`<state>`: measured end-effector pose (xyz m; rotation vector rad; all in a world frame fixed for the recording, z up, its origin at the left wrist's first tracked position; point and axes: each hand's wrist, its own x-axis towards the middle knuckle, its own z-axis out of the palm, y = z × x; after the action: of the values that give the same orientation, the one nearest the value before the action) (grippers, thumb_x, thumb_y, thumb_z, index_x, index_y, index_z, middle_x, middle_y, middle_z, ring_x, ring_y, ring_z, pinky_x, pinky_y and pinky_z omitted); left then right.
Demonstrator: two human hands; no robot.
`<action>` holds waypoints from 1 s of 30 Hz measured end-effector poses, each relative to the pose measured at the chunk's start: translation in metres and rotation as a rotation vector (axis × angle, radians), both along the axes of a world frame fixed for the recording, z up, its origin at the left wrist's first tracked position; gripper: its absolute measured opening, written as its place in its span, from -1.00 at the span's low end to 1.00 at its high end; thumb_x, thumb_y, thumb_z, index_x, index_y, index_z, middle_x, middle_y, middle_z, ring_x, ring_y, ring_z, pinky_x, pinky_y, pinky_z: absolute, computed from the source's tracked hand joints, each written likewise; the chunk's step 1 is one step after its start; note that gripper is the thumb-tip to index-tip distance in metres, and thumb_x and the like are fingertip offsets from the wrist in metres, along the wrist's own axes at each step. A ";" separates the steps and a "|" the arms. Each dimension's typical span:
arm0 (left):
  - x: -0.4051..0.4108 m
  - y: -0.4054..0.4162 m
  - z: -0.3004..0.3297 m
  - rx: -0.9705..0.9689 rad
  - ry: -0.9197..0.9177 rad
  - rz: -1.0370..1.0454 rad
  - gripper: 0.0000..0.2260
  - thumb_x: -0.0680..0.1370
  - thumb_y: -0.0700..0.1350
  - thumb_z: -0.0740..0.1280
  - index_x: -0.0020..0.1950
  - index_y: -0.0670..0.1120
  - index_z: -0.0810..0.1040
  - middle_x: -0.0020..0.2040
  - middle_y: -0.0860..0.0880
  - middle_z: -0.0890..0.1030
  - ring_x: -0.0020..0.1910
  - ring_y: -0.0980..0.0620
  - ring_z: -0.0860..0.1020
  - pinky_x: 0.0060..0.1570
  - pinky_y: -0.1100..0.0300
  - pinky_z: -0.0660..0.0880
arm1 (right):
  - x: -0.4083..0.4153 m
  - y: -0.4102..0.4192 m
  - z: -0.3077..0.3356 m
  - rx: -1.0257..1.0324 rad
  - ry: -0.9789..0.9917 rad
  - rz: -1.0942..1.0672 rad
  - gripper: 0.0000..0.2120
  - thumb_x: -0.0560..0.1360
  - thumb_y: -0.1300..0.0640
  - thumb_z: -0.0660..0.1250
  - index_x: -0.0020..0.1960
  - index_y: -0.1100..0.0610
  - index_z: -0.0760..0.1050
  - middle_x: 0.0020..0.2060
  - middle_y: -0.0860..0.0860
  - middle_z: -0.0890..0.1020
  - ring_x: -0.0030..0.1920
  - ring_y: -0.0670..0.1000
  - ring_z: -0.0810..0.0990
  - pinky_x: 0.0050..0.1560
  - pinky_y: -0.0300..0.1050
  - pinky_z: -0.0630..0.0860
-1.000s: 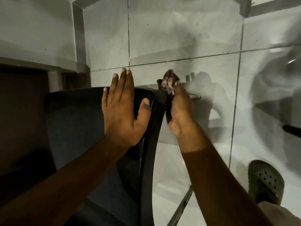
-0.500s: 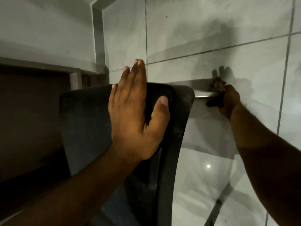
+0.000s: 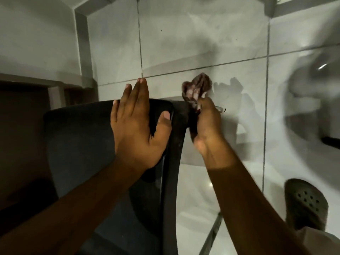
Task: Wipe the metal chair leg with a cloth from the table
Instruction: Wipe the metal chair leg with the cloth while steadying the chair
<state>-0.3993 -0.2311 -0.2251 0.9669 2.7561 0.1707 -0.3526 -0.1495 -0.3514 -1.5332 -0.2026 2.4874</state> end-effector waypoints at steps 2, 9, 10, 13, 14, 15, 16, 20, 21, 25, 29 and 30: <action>0.000 -0.002 -0.001 0.020 0.022 -0.007 -0.33 0.53 0.22 0.01 0.56 -0.11 0.16 0.58 -0.09 0.25 0.59 -0.08 0.14 0.57 -0.14 0.02 | -0.004 0.006 -0.034 -0.036 -0.033 -0.044 -0.70 0.62 0.09 0.12 0.04 0.14 0.62 -0.16 -0.05 0.76 -0.24 -0.08 0.72 -0.24 -0.21 0.63; -0.002 -0.002 -0.004 0.030 -0.001 -0.012 -0.34 0.55 0.21 0.01 0.57 -0.10 0.15 0.60 -0.03 0.21 0.61 0.02 0.08 0.57 -0.20 0.05 | 0.000 0.022 -0.158 -0.008 -0.198 0.063 -0.76 0.60 -0.08 0.18 -0.05 -0.04 0.59 -0.20 -0.09 0.69 -0.25 0.06 0.65 -0.21 0.09 0.56; -0.002 -0.004 -0.005 0.038 0.000 -0.017 -0.35 0.55 0.21 0.01 0.57 -0.10 0.15 0.60 -0.02 0.21 0.61 0.03 0.08 0.57 -0.20 0.05 | -0.001 0.024 -0.171 0.012 -0.205 0.074 -0.77 0.61 -0.08 0.18 -0.05 -0.05 0.59 -0.18 -0.08 0.67 -0.26 0.07 0.63 -0.26 0.08 0.55; -0.001 -0.006 -0.006 0.073 -0.008 -0.034 -0.37 0.57 0.21 0.02 0.56 -0.09 0.16 0.59 -0.01 0.22 0.61 0.03 0.11 0.56 -0.22 0.08 | -0.002 0.028 -0.192 0.067 -0.213 0.139 -0.75 0.62 -0.12 0.17 -0.08 -0.06 0.56 -0.18 -0.07 0.66 -0.29 0.11 0.61 -0.48 0.00 0.54; -0.001 -0.005 -0.006 0.074 -0.016 -0.036 -0.37 0.57 0.21 0.02 0.56 -0.10 0.16 0.59 -0.03 0.23 0.60 0.02 0.12 0.55 -0.24 0.09 | 0.000 0.027 -0.196 0.082 -0.213 0.153 -0.76 0.62 -0.09 0.17 -0.09 -0.06 0.56 -0.18 -0.06 0.66 -0.29 0.13 0.60 -0.50 0.00 0.54; -0.001 -0.004 -0.006 0.071 -0.020 -0.036 -0.37 0.57 0.20 0.03 0.56 -0.11 0.16 0.59 -0.04 0.24 0.60 0.00 0.13 0.54 -0.26 0.11 | 0.001 0.029 -0.199 0.101 -0.215 0.181 -0.78 0.63 -0.04 0.18 -0.09 -0.05 0.55 -0.14 -0.03 0.66 -0.28 0.15 0.60 -0.51 0.01 0.54; -0.002 -0.005 -0.005 0.070 -0.021 -0.036 -0.37 0.56 0.19 0.03 0.55 -0.12 0.17 0.58 -0.06 0.24 0.60 -0.02 0.14 0.53 -0.27 0.12 | 0.000 0.031 -0.198 0.128 -0.211 0.224 -0.81 0.62 0.01 0.19 -0.07 -0.03 0.56 -0.07 0.04 0.66 -0.28 0.17 0.59 -0.53 0.00 0.53; 0.001 -0.002 -0.003 0.079 -0.021 -0.019 -0.37 0.55 0.16 0.04 0.55 -0.12 0.18 0.58 -0.04 0.25 0.60 0.00 0.14 0.54 -0.26 0.11 | 0.004 0.045 -0.201 0.211 -0.214 0.469 -0.69 0.63 0.03 0.17 0.19 0.19 0.55 0.12 0.27 0.62 -0.44 0.17 0.55 -0.57 -0.06 0.49; 0.002 -0.001 -0.003 0.082 -0.022 -0.013 -0.37 0.55 0.16 0.04 0.56 -0.12 0.18 0.57 -0.02 0.25 0.60 0.02 0.14 0.54 -0.25 0.10 | 0.004 0.047 -0.204 0.203 -0.190 0.515 -0.64 0.63 0.03 0.19 0.24 0.25 0.54 0.06 0.29 0.63 -0.50 0.20 0.54 -0.54 -0.03 0.47; 0.002 -0.001 -0.003 0.085 -0.020 -0.014 -0.37 0.54 0.15 0.05 0.55 -0.13 0.21 0.56 -0.03 0.27 0.59 0.01 0.16 0.54 -0.25 0.10 | -0.004 0.055 -0.207 0.353 -0.160 0.682 -0.70 0.65 0.07 0.18 0.23 0.22 0.54 0.24 0.25 0.60 -0.12 0.21 0.69 -0.16 0.05 0.60; 0.003 0.000 -0.003 0.094 -0.012 -0.018 -0.38 0.54 0.14 0.06 0.54 -0.15 0.23 0.55 -0.05 0.30 0.58 -0.02 0.19 0.53 -0.27 0.12 | -0.010 0.058 -0.201 0.346 -0.149 0.725 -0.36 0.61 0.15 0.30 0.60 0.24 0.13 0.59 0.16 0.22 0.53 0.17 0.30 0.42 -0.20 0.33; 0.003 -0.001 -0.003 0.101 -0.019 -0.012 -0.38 0.54 0.14 0.06 0.54 -0.15 0.23 0.55 -0.06 0.31 0.58 -0.02 0.19 0.52 -0.28 0.12 | -0.008 0.055 -0.203 0.275 -0.128 0.694 -0.41 0.62 0.21 0.28 0.58 0.28 0.18 0.50 0.20 0.39 0.31 0.15 0.56 0.14 -0.26 0.54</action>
<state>-0.3964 -0.2320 -0.2284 1.0009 2.7464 0.3184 -0.3609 -0.0948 -0.5539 -1.7017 -1.2289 2.6567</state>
